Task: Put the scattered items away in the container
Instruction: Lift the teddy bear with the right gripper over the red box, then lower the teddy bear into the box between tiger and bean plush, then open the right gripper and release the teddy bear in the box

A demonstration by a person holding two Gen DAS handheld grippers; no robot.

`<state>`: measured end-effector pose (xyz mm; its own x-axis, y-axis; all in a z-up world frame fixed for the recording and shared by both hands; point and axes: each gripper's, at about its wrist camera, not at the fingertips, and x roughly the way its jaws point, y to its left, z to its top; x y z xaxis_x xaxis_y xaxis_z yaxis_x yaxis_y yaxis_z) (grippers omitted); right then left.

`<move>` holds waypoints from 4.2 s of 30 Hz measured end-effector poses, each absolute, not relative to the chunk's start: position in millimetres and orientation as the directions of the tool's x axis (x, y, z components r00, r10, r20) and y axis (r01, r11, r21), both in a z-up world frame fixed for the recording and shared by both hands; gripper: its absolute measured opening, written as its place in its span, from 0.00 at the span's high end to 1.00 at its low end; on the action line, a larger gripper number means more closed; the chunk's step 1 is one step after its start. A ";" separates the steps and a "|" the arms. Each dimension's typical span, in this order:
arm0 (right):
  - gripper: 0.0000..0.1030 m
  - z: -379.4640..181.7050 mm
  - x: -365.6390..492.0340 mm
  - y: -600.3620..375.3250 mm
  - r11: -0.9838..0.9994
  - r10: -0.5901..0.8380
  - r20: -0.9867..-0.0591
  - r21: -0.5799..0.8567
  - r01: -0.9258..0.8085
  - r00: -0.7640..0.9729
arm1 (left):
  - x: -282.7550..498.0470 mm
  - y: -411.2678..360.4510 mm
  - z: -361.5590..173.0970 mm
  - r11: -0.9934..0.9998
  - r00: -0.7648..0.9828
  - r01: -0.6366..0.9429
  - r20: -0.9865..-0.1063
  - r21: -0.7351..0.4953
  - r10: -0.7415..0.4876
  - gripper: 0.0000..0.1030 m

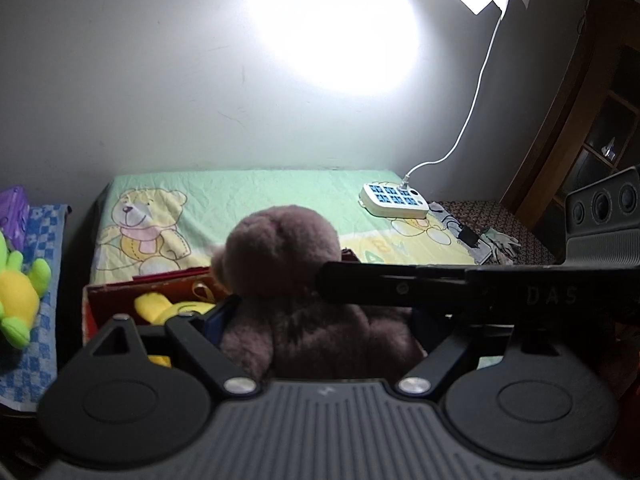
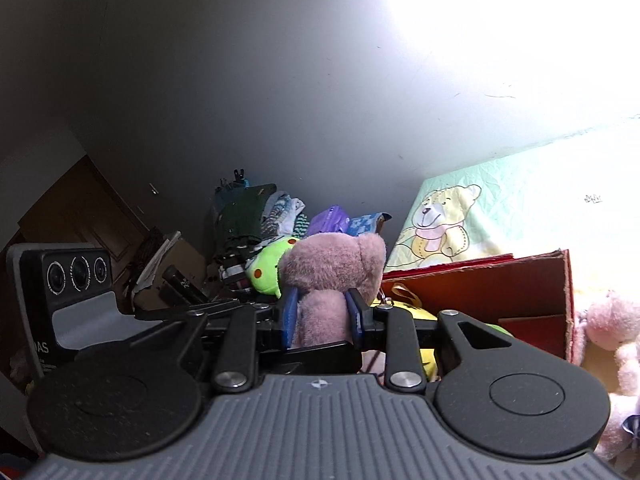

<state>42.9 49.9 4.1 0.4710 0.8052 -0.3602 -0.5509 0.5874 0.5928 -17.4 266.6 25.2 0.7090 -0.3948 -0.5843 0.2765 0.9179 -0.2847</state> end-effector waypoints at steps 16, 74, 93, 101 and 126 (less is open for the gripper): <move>0.71 -63.5 71.8 48.5 0.596 0.800 -0.433 0.654 -0.466 0.415 | 16.8 255.7 -38.1 0.951 0.642 0.218 -0.701 -0.221 -0.310 0.16; 0.72 -62.3 60.5 56.6 0.797 0.604 -0.600 0.444 -0.410 0.524 | 5.5 240.6 -53.5 0.981 0.612 0.110 -0.767 -0.160 -0.194 0.06; 0.70 -44.5 25.2 48.7 0.841 0.541 -0.581 0.400 -0.365 0.608 | -14.1 234.8 -40.3 1.000 0.637 -0.007 -0.771 -0.017 -0.008 0.04; 0.61 -44.0 13.8 46.9 0.870 0.489 -0.589 0.379 -0.315 0.643 | -15.5 230.9 -46.7 0.999 0.619 -0.031 -0.784 0.035 0.046 0.03; 0.60 -40.5 -18.1 39.5 0.883 0.461 -0.582 0.376 -0.280 0.670 | -26.0 218.2 -53.8 0.986 0.585 -0.090 -0.793 0.142 0.168 0.01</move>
